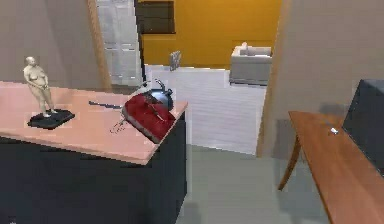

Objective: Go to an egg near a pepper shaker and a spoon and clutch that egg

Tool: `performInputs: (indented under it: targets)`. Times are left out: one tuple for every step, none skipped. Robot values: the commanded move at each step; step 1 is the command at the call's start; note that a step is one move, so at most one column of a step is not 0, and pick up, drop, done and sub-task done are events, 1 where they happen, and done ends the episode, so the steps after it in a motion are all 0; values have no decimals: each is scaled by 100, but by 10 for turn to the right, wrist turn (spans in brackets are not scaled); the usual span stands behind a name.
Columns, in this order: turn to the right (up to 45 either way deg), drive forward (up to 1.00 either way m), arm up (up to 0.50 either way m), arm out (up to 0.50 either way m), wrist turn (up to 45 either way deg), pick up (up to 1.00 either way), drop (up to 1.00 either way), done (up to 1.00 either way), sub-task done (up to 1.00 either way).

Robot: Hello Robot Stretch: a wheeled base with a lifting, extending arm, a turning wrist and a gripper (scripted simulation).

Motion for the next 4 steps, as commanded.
performInputs:
  targets:
    - [-450, 0, 0, 0, 0, 0, 0, 0, 0]
    - [-270, 0, 0, 0, 0, 0, 0, 0, 0]
    - [0, 90, 0, 0, 0, 0, 0, 0, 0]
    - [-30, 0, 0, 0, 0, 0, 0, 0, 0]
